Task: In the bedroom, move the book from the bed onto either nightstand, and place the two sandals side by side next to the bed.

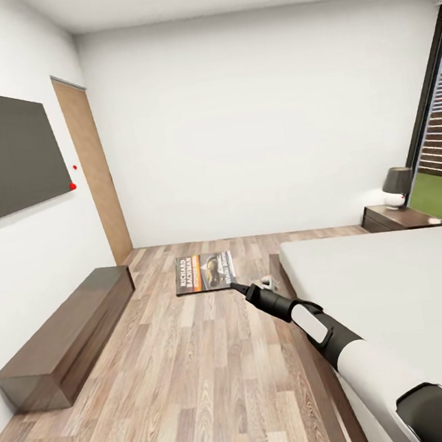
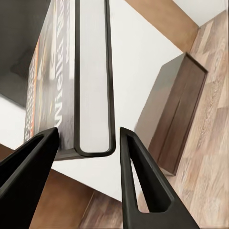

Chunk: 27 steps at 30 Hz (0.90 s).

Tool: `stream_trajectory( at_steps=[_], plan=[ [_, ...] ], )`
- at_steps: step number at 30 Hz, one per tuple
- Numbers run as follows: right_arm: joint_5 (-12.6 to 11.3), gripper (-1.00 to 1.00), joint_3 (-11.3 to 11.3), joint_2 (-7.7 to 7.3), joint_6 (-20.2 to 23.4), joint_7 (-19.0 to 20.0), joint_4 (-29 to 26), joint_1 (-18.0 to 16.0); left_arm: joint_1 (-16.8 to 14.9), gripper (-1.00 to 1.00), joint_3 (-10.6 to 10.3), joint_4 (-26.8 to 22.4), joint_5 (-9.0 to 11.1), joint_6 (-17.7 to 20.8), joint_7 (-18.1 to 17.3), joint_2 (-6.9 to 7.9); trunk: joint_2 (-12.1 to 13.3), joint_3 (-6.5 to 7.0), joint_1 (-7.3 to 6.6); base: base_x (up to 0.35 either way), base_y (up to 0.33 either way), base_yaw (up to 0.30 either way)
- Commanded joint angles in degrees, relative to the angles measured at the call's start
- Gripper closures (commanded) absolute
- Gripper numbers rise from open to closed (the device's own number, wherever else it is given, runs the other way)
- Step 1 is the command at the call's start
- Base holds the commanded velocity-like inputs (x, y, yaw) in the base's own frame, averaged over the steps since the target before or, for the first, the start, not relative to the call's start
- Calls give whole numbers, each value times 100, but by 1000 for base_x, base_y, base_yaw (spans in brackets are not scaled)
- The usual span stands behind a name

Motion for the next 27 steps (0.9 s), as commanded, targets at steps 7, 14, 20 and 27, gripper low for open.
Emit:
stream_trajectory(
  at_steps=[7,14,20,27],
  plan=[
    [-63,100,20,196,40,-284,210,62,0,-100,-43,-2,60,0,-19,1,-4,2,2,0,0,-37],
    [-60,100,39,236,39,-316,289,277,0,-100,-45,-2,60,3,-25,2,-4,3,2,0,0,-8],
    [-52,100,272,252,52,-264,300,370,0,-100,-45,-2,60,-2,-35,7,-4,3,2,0,0,-1],
    [-58,100,751,224,88,-46,327,482,0,-100,-51,-2,60,-4,-37,9,-4,3,2,0,0,0]
  ],
)
